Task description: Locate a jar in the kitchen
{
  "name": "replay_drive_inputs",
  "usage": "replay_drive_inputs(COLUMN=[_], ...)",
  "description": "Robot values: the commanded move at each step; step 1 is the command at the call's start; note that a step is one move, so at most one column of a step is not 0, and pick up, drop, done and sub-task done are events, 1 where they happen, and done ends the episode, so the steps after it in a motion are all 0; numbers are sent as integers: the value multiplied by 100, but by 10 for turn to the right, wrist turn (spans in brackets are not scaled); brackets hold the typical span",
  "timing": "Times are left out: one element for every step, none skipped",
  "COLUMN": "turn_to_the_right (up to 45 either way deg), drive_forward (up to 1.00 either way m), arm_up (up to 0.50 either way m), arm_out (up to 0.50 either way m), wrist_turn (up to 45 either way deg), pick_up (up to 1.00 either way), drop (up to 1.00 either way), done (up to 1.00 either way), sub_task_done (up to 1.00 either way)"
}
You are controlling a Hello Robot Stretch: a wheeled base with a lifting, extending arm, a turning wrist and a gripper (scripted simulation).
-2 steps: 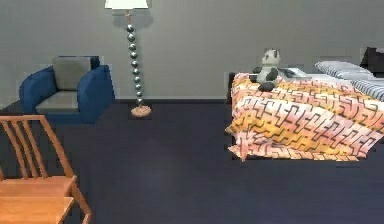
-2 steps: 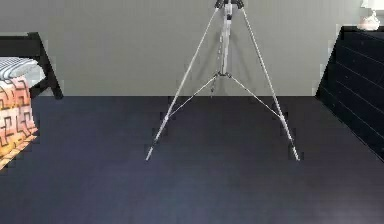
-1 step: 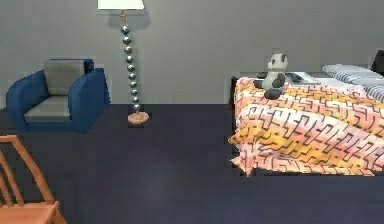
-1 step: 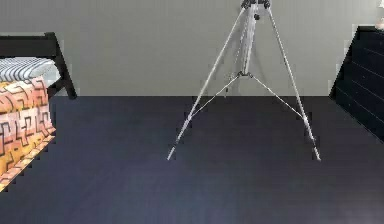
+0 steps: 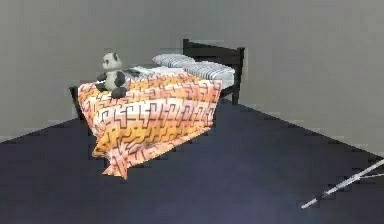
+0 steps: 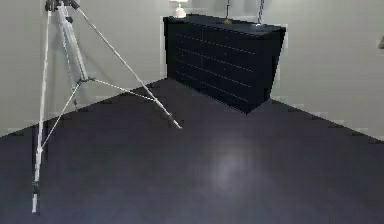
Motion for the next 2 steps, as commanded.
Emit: replay_drive_inputs(turn_to_the_right=[450,0], drive_forward=[0,5], arm_up=[0,0], arm_out=[0,0], wrist_turn=[0,0], pick_up=[0,0], drop=[0,0], done=[0,0], sub_task_done=[0,0])
